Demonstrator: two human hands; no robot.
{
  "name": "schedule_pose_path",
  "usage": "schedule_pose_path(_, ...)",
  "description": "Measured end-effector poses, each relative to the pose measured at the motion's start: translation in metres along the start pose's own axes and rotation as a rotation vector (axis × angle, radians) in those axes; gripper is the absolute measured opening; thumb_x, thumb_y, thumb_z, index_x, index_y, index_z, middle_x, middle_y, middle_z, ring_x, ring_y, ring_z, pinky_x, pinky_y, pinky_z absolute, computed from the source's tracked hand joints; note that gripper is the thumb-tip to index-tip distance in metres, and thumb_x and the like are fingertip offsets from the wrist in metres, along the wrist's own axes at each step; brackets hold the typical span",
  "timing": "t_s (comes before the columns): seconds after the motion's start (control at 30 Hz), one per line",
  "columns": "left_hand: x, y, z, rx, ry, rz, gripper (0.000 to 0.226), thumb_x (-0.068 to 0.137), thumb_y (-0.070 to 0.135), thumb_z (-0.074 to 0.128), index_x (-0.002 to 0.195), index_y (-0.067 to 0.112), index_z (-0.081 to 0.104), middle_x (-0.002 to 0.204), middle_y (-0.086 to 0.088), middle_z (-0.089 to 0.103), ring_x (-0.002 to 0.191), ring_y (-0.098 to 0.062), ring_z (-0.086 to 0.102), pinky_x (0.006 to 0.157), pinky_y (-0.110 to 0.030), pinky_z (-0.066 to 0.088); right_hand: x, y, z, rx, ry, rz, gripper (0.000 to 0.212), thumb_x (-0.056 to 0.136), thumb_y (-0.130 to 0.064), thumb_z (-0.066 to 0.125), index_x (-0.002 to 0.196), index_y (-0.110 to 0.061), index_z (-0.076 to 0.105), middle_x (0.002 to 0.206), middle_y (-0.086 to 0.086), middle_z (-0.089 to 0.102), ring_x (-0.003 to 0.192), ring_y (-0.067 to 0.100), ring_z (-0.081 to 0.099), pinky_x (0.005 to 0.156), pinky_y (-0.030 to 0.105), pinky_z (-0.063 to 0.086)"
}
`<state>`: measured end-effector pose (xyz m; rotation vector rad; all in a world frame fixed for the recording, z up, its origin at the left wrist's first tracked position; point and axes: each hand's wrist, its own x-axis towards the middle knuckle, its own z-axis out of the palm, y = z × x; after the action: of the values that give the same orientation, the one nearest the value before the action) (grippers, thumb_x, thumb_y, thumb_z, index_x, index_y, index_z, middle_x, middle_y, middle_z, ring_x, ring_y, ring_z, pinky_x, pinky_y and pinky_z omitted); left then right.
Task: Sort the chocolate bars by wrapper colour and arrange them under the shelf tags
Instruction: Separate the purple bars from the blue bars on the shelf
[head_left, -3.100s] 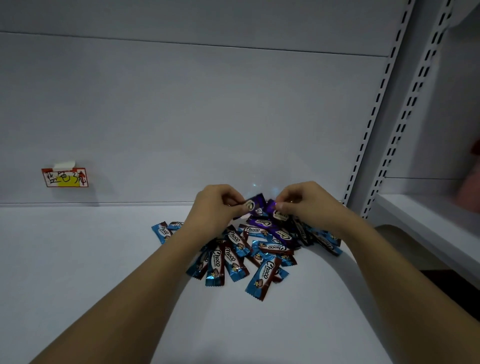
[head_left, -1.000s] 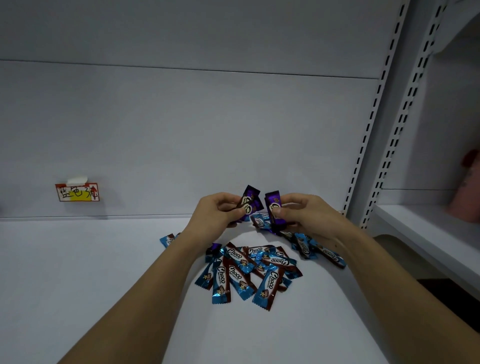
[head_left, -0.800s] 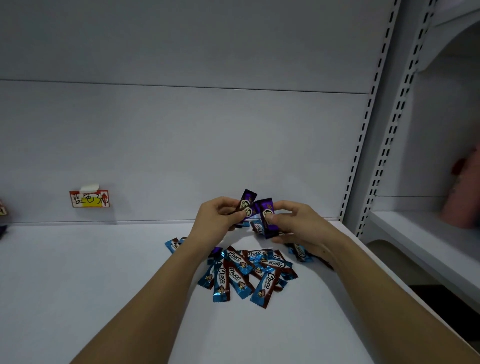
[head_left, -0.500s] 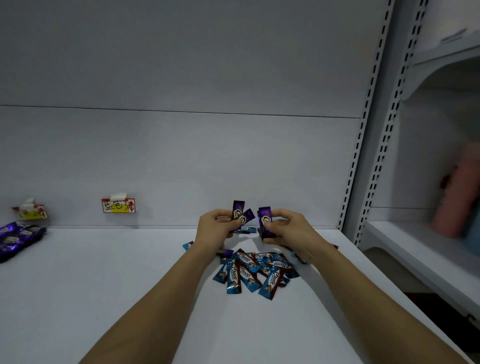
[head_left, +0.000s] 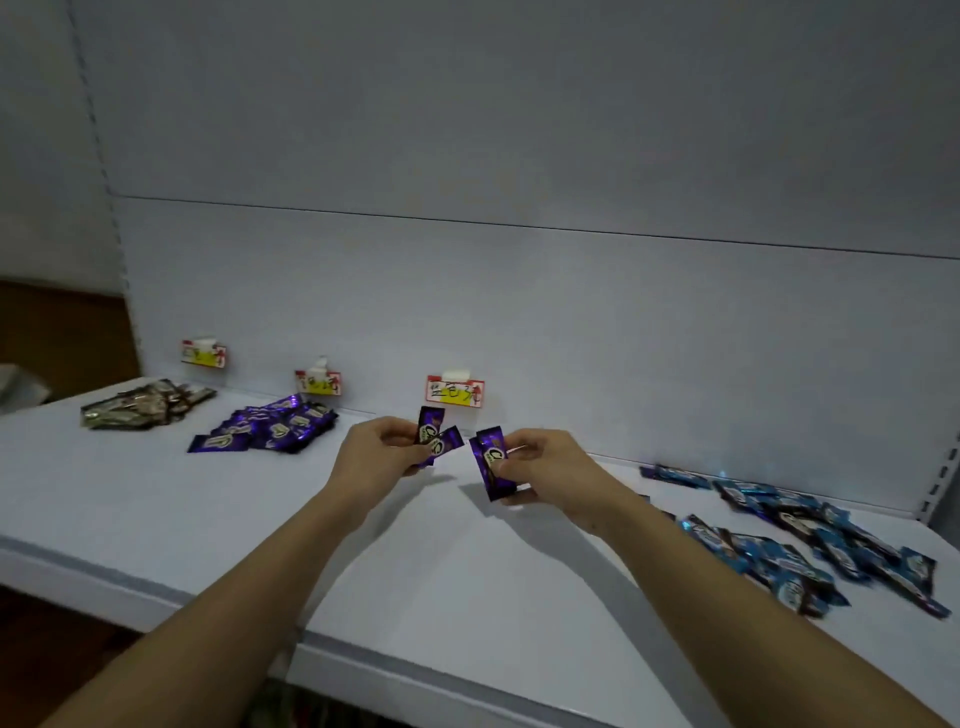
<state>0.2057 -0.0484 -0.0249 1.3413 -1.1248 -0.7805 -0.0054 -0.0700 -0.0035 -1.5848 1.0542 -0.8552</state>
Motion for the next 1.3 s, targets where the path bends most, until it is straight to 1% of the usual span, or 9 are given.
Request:
schedule_pose_path(0.17,0.008,-0.028,-0.11,0.163,0.186,0.006,0.021,0.076,0.001,0.077,0.078,0.02,0.068,0.076,0.005,0.072,0.071,-0.01,0.066,0.069,-0.024,0.054,0.046,-0.009,0.101,-0.047,-0.043,0.002,0.015,0.087,0.0,0.065,0.097,-0.01,0.068,0.091,0.015,0.07,0.079,0.032,0.071,0.075,0.041,0.061)
schedule_pose_path(0.3,0.024,-0.047,-0.179,0.458,0.306,0.058,0.019,0.079,0.007,0.076,0.093,0.019,0.069,0.087,0.003,0.067,0.077,-0.009,0.06,0.067,-0.017,0.042,0.085,-0.012,0.173,-0.092,-0.021,-0.031,0.02,0.084,0.0,0.064,0.103,-0.006,0.069,0.096,0.017,0.071,0.084,0.031,0.071,0.08,0.043,0.06)
schedule_pose_path(0.43,0.047,-0.057,-0.205,0.591,0.291,0.1,0.019,0.083,0.005,0.072,0.098,0.016,0.067,0.093,-0.003,0.068,0.081,-0.014,0.058,0.069,-0.019,0.04,0.117,-0.016,0.227,-0.099,0.071,-0.111,0.017,0.08,-0.006,0.067,0.083,-0.022,0.067,0.083,-0.002,0.072,0.081,0.015,0.067,0.073,0.024,0.052)
schedule_pose_path(0.53,0.059,-0.065,-0.213,0.608,0.286,0.113,0.02,0.086,0.004,0.068,0.102,0.015,0.07,0.098,-0.007,0.07,0.084,-0.015,0.059,0.075,-0.021,0.041,0.135,-0.012,0.25,-0.132,0.137,-0.175,0.01,0.081,-0.011,0.066,0.087,-0.018,0.07,0.081,-0.003,0.071,0.075,0.011,0.065,0.065,0.018,0.047)
schedule_pose_path(0.7,0.069,-0.076,-0.215,0.713,0.303,0.105,0.027,0.09,0.011,0.065,0.115,0.018,0.07,0.115,-0.007,0.067,0.101,-0.021,0.059,0.083,-0.025,0.043,0.147,0.004,0.259,-0.28,0.2,-0.276,0.013,0.082,-0.017,0.069,0.095,-0.02,0.07,0.09,-0.005,0.065,0.072,0.005,0.056,0.056,0.009,0.034)
schedule_pose_path(0.93,0.069,-0.082,-0.216,0.831,0.364,0.191,0.031,0.091,0.022,0.064,0.122,0.023,0.065,0.124,-0.01,0.054,0.12,-0.027,0.041,0.094,-0.035,0.038,0.146,0.002,0.255,-0.385,0.22,-0.315,0.011,0.087,-0.013,0.062,0.096,-0.019,0.066,0.098,0.0,0.061,0.085,0.015,0.056,0.073,0.024,0.041)
schedule_pose_path(1.13,0.059,-0.076,-0.206,1.013,0.382,0.316,0.033,0.096,0.032,0.051,0.126,0.023,0.061,0.126,-0.003,0.057,0.118,-0.022,0.042,0.091,-0.037,0.04,0.136,-0.003,0.249,-0.372,0.244,-0.278,0.014,0.091,-0.014,0.053,0.092,-0.016,0.066,0.093,0.0,0.063,0.084,0.014,0.058,0.068,0.023,0.04)
schedule_pose_path(1.23,0.046,-0.066,-0.194,1.225,0.268,0.347,0.036,0.097,0.038,0.046,0.128,0.027,0.059,0.13,0.001,0.056,0.122,-0.019,0.043,0.096,-0.036,0.038,0.123,-0.007,0.239,-0.344,0.24,-0.218,0.013,0.091,-0.013,0.053,0.09,-0.015,0.066,0.086,-0.002,0.066,0.076,0.013,0.06,0.058,0.014,0.042)
schedule_pose_path(1.3,0.038,-0.056,-0.186,1.291,0.185,0.307,0.04,0.096,0.044,0.042,0.132,0.03,0.054,0.134,0.003,0.053,0.126,-0.018,0.041,0.102,-0.037,0.034,0.115,-0.012,0.227,-0.437,0.171,-0.195,0.012,0.091,-0.016,0.055,0.092,-0.016,0.067,0.091,0.001,0.069,0.085,0.018,0.062,0.069,0.024,0.047)
